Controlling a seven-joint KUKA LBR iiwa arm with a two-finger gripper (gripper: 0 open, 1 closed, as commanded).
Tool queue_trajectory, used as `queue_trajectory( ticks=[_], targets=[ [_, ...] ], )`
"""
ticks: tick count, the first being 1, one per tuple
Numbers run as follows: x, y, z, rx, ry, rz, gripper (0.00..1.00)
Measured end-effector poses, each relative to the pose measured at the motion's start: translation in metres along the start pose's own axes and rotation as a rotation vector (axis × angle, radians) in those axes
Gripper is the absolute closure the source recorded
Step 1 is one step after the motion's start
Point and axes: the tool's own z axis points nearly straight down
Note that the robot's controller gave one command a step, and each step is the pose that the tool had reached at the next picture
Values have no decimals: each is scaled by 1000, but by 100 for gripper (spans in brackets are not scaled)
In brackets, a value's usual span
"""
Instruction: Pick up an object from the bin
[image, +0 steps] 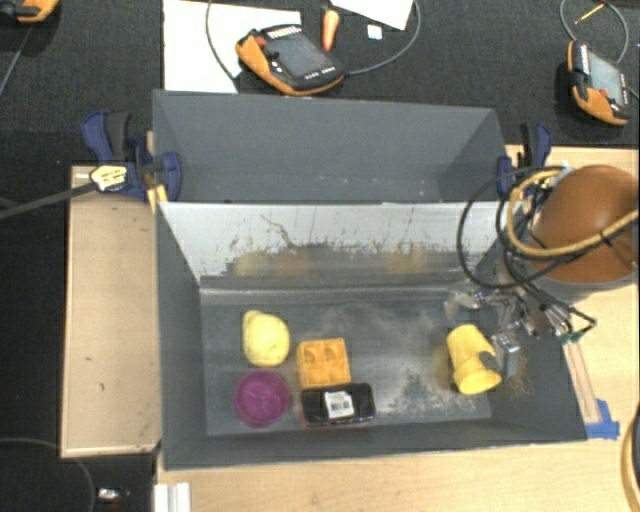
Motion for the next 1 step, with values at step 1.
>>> queue_trajectory(
  ticks=[1],
  targets=[
    [4, 8, 14, 4, 2, -28, 0]
  ],
)
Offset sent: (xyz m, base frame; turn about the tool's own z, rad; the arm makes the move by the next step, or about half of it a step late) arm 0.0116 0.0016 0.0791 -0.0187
